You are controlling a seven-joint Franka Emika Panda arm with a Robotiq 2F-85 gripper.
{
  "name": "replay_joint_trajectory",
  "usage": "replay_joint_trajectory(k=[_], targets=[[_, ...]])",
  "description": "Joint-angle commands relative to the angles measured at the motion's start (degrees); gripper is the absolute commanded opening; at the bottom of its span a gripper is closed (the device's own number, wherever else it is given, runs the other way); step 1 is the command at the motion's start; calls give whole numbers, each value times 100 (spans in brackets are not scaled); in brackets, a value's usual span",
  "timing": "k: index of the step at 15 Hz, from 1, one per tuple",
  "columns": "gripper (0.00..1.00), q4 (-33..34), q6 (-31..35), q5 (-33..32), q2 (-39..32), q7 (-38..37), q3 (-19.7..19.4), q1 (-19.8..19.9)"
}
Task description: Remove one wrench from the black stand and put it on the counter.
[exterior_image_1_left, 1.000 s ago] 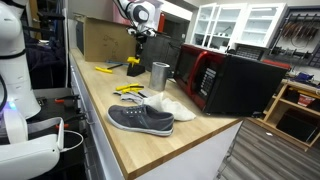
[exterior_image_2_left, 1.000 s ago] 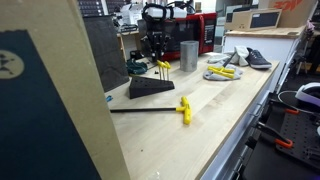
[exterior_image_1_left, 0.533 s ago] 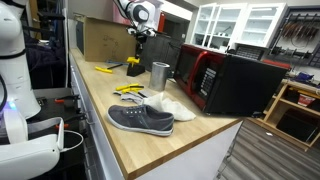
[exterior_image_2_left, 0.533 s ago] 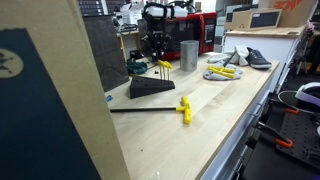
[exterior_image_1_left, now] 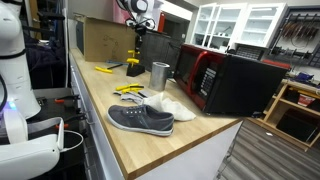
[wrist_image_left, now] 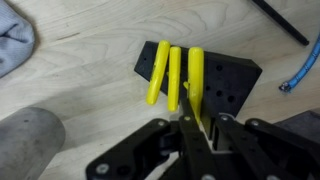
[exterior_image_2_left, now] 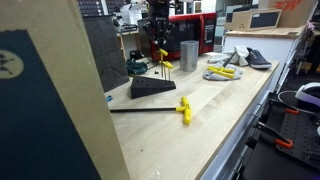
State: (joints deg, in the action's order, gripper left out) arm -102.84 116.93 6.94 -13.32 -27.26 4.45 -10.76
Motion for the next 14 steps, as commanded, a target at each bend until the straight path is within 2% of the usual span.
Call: replay_joint_trajectory(k=[1, 5, 8, 11, 14], targets=[[4, -253, -175, 188, 531, 65, 68, 69], [4, -449, -155, -142, 1042, -3, 57, 53], [4, -672, -217, -887, 1483, -136, 78, 46], [4, -954, -455, -1651, 1870, -274, 162, 95], [4, -1209, -911, -1926, 2112, -353, 274, 144]])
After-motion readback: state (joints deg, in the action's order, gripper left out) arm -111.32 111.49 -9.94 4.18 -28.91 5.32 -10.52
